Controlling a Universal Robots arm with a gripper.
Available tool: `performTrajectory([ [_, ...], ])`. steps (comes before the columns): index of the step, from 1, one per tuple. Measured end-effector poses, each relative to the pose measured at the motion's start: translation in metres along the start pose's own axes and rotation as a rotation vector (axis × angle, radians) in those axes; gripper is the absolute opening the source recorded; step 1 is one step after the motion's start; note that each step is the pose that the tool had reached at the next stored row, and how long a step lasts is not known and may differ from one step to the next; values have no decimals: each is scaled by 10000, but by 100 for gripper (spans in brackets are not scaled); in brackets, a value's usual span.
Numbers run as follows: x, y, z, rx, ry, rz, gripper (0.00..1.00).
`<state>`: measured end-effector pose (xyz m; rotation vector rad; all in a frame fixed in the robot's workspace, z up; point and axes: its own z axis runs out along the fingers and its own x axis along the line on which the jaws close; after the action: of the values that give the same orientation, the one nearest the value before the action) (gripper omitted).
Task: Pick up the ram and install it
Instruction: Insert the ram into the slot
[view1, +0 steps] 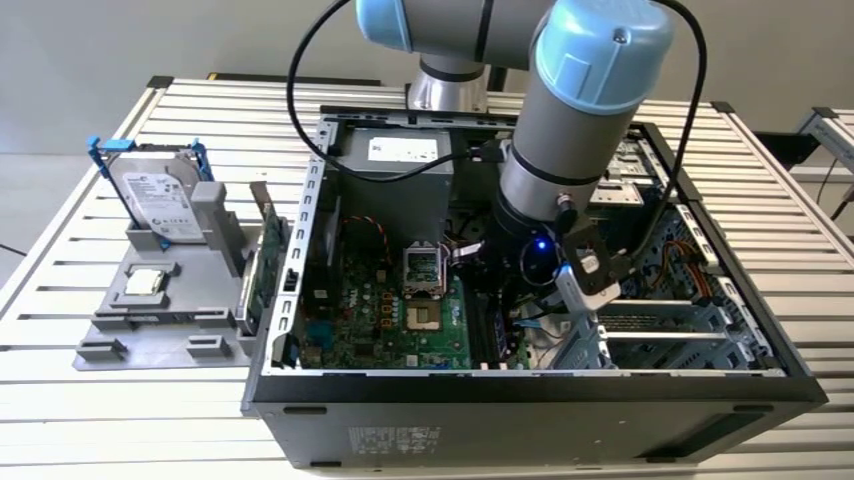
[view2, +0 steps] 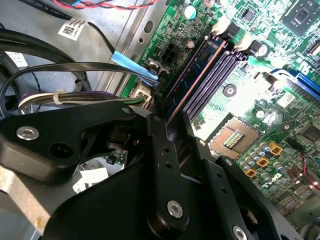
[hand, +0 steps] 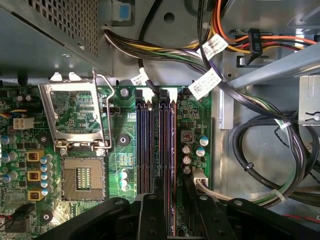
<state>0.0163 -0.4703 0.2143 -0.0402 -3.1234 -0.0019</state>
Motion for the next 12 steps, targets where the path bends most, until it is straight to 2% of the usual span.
performTrajectory([
  [4,2,0,-99,0,0,1,100],
  [9,5,0,-261,1,0,0,100],
  [12,6,0,-322,0,0,1,100],
])
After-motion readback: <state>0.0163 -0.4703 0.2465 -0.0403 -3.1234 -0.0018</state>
